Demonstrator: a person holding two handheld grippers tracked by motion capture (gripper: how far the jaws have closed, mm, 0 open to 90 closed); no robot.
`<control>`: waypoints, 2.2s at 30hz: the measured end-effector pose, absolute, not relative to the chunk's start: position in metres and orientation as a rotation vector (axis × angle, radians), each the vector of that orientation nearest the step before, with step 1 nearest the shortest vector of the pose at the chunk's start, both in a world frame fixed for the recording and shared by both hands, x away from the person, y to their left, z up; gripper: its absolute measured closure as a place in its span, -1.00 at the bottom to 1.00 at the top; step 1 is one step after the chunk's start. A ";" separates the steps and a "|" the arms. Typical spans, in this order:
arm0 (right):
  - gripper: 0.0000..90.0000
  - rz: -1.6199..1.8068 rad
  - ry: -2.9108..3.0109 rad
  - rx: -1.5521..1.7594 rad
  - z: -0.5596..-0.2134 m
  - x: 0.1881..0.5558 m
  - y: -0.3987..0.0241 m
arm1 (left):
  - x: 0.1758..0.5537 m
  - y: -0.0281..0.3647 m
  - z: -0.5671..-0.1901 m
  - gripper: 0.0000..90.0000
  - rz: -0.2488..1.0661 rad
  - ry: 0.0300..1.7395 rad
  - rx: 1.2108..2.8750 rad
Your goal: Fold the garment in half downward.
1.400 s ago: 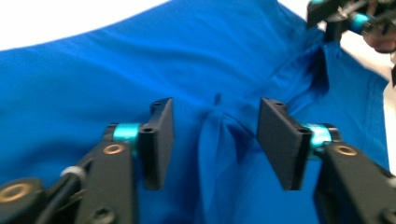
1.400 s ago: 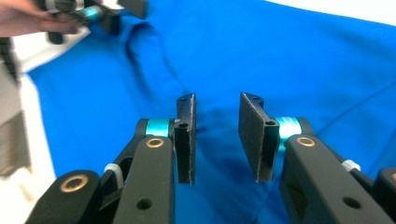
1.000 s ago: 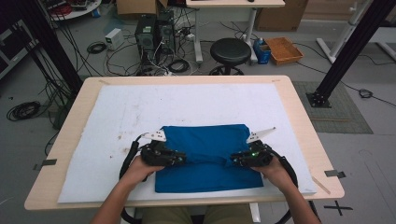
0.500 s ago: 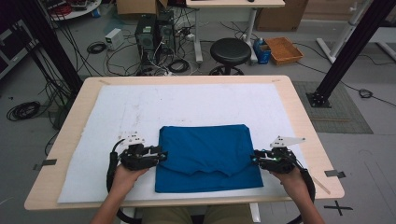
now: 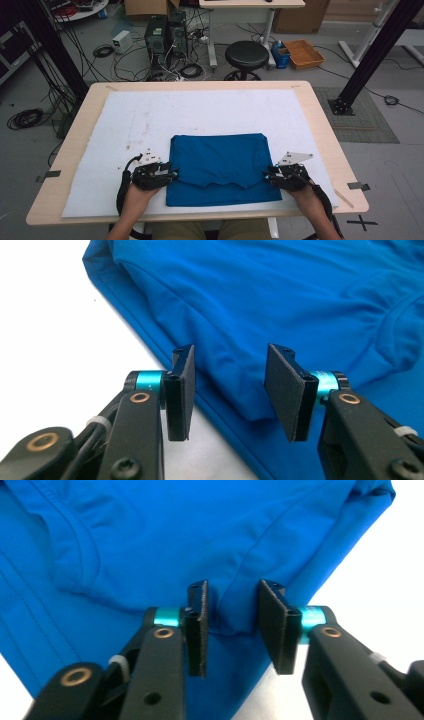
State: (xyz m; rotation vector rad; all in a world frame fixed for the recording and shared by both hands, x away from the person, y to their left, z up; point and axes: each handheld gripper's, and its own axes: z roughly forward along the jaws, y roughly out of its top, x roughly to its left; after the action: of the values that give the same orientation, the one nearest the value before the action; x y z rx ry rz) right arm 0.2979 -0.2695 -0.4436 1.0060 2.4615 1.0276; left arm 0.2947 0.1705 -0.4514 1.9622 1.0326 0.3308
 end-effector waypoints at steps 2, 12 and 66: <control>0.73 1.026 2.473 0.977 -0.443 0.297 -0.268 | 0.294 0.168 -0.451 0.39 0.334 1.008 1.983; 0.89 1.046 2.486 0.955 -0.442 0.296 -0.267 | 0.292 0.166 -0.450 0.89 0.336 1.006 1.968; -0.40 1.162 2.121 1.356 -0.426 0.343 -0.293 | 0.340 0.180 -0.428 -0.13 0.456 1.180 1.782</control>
State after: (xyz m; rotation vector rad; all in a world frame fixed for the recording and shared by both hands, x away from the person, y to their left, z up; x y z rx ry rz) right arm 0.3430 -0.2934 -0.4259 1.3555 2.1207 1.1624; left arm 0.3401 0.1802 -0.4278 1.7817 1.1803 0.4555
